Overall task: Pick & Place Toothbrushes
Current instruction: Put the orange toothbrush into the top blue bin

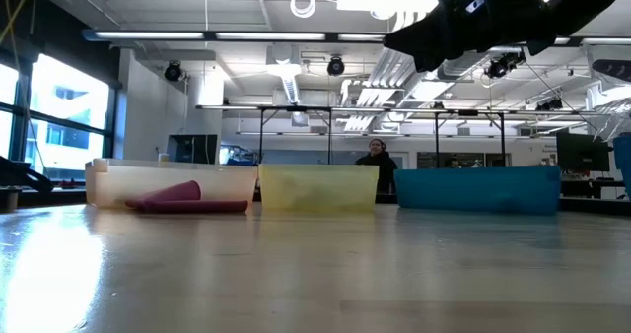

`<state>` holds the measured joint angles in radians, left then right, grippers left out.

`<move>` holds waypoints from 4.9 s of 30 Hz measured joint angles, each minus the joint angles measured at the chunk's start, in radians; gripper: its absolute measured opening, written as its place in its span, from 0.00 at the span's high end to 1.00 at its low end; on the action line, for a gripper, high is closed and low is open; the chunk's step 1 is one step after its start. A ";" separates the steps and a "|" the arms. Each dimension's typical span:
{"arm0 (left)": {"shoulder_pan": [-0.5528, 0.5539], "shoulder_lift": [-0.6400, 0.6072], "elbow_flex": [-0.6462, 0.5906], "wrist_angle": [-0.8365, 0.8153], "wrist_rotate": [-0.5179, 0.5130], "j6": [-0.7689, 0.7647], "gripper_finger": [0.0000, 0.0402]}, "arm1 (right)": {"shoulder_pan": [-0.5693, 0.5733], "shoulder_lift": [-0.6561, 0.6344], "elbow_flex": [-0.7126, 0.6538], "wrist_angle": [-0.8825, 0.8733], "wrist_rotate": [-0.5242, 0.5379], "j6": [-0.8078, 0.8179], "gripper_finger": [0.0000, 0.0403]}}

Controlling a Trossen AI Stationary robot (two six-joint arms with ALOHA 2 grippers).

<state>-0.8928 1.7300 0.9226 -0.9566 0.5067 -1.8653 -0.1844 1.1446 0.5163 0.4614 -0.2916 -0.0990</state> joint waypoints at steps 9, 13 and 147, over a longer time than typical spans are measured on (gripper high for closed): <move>0.002 0.034 0.000 0.053 -0.063 0.004 1.00 | 0.000 0.000 0.000 0.000 0.000 0.000 0.99; 0.039 0.031 0.001 0.073 -0.097 0.028 1.00 | 0.000 0.000 0.000 0.000 0.000 0.000 0.99; 0.023 -0.289 -0.076 0.213 -0.512 0.198 0.99 | 0.001 0.000 0.000 -0.008 -0.004 0.000 0.99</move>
<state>-0.8696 1.4414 0.8463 -0.7432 -0.0051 -1.6669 -0.1833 1.1446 0.5167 0.4535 -0.2958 -0.0986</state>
